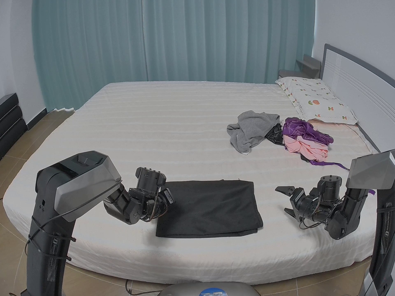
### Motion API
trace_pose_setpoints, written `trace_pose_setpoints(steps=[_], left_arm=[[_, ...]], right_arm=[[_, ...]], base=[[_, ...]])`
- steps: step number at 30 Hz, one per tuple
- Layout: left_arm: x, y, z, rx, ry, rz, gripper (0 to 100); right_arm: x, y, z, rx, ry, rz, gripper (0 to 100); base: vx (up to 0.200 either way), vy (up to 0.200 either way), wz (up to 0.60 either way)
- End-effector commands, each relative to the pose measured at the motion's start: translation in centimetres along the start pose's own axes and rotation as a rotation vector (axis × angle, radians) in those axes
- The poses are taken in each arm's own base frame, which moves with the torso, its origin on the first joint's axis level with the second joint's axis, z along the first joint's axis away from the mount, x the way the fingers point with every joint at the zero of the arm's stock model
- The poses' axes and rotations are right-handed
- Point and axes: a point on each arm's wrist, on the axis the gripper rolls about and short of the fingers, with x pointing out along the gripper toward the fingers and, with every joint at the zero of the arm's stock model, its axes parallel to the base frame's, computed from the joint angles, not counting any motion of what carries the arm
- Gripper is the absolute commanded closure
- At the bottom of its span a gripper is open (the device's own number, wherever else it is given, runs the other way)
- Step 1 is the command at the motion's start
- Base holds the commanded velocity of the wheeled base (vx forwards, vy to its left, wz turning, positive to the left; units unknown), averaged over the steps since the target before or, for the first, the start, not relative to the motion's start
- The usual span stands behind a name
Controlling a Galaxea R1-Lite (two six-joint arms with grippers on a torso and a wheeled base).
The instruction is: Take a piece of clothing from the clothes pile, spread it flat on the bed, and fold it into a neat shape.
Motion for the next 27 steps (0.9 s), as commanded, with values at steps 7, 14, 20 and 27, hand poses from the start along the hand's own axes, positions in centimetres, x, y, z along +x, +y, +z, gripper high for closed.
trace_pose_setpoints(steps=[7, 14, 20, 27], left_arm=[[-0.07, 0.00, 0.27, -0.065, -0.031, 0.020, 100], [-0.38, 0.37, 0.08, -0.066, -0.026, 0.040, 100], [-0.76, 0.55, 0.13, -0.069, -0.025, 0.046, 100], [-0.99, 0.59, 0.12, -0.070, -0.023, 0.046, 100]], right_arm=[[0.03, -0.04, -0.04, 0.001, 0.002, -0.001, 0], [0.02, 0.00, 0.04, 0.000, 0.000, 0.002, 0], [0.02, -0.07, 0.00, 0.000, 0.002, -0.001, 0], [0.01, -0.02, 0.08, -0.001, -0.001, 0.001, 0]], base=[[0.000, 0.000, 0.00], [0.000, 0.000, 0.00], [0.000, 0.000, 0.00], [0.000, 0.000, 0.00]])
